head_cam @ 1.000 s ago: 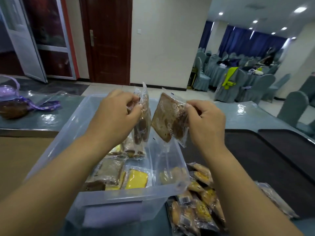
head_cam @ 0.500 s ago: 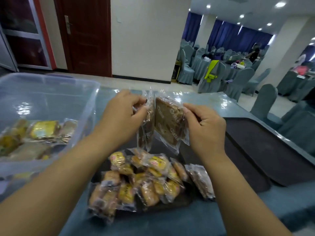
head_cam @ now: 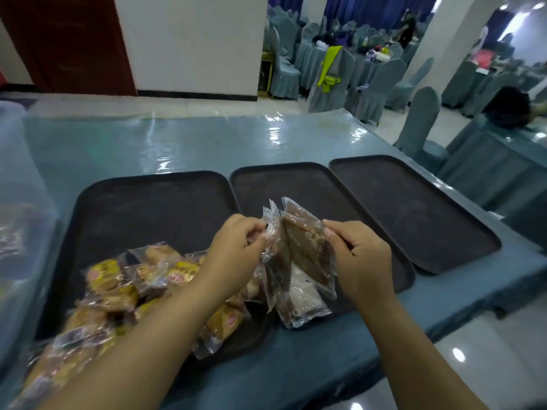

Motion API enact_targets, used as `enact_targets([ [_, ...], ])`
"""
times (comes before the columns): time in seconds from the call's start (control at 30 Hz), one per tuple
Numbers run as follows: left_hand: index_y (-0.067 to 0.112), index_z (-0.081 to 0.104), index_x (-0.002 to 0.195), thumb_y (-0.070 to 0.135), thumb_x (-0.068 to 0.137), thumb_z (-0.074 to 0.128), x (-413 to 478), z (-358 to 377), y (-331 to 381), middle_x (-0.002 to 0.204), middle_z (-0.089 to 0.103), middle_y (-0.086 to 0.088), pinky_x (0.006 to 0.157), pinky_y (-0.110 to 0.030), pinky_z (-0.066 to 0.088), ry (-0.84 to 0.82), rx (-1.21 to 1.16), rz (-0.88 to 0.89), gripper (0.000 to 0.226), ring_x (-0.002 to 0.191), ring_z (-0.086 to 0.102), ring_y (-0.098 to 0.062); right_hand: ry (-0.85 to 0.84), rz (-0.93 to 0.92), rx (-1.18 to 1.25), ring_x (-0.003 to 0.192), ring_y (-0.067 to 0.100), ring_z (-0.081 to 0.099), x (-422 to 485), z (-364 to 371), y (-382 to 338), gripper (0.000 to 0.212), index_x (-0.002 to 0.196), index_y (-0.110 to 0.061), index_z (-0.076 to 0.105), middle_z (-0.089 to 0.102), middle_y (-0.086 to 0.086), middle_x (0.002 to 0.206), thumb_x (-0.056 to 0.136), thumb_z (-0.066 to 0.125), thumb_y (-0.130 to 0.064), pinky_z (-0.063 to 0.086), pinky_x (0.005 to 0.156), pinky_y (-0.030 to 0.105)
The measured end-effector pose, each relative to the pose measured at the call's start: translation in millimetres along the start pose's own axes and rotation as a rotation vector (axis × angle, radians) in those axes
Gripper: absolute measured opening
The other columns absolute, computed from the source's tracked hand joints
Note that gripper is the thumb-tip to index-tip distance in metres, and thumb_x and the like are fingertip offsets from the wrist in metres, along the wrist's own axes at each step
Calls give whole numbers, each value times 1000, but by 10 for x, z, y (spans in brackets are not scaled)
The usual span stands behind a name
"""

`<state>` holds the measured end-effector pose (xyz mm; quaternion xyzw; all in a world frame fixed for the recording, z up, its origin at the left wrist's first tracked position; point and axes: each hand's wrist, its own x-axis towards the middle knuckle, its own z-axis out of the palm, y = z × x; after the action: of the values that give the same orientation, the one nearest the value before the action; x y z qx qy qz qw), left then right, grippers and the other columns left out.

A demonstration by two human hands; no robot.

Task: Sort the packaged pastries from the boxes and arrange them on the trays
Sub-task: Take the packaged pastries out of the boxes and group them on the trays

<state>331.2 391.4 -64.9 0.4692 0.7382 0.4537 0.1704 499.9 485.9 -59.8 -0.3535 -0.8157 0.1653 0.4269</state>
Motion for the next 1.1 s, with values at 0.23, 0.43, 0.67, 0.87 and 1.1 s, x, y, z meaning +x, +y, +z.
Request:
enact_targets([
  [0.23, 17, 65, 102, 24, 93, 55, 515, 750, -272, 96, 65, -3, 71, -31, 54, -187, -245, -290, 15, 87, 63, -19, -27, 53, -85, 82, 3, 57, -34, 82, 682, 17, 100, -5, 73, 67, 0, 87, 85, 65, -3, 41, 76, 0],
  [0.43, 18, 64, 100, 21, 93, 56, 630, 1157, -505, 96, 66, -5, 81, -39, 57, -318, -287, -505, 11, 86, 64, -19, -156, 108, -75, 77, 7, 60, -228, 231, 1103, 19, 99, -7, 74, 66, -1, 88, 87, 62, -15, 51, 71, 18],
  [0.67, 19, 62, 116, 29, 88, 63, 609, 1273, -624, 107, 66, 0, 83, -26, 50, -260, 159, -387, 30, 91, 61, -13, -422, 119, -8, 69, 10, 57, -365, 324, 1253, 31, 92, -14, 75, 58, -6, 79, 88, 55, -37, 49, 60, 27],
  [0.87, 17, 66, 110, 29, 89, 61, 577, 1296, -548, 104, 66, -6, 81, -32, 50, -226, 368, -314, 25, 97, 61, -21, -529, 166, -25, 72, 11, 55, -315, 340, 1314, 31, 91, -14, 73, 56, -5, 83, 87, 57, -40, 51, 64, 32],
  [1.1, 22, 65, 109, 38, 87, 61, 365, 1092, -410, 105, 59, 4, 81, -32, 49, -57, 402, -274, 27, 99, 56, -16, -716, 203, -29, 100, 14, 57, -77, 161, 1253, 33, 111, -17, 67, 56, -5, 112, 85, 66, -38, 48, 88, 31],
])
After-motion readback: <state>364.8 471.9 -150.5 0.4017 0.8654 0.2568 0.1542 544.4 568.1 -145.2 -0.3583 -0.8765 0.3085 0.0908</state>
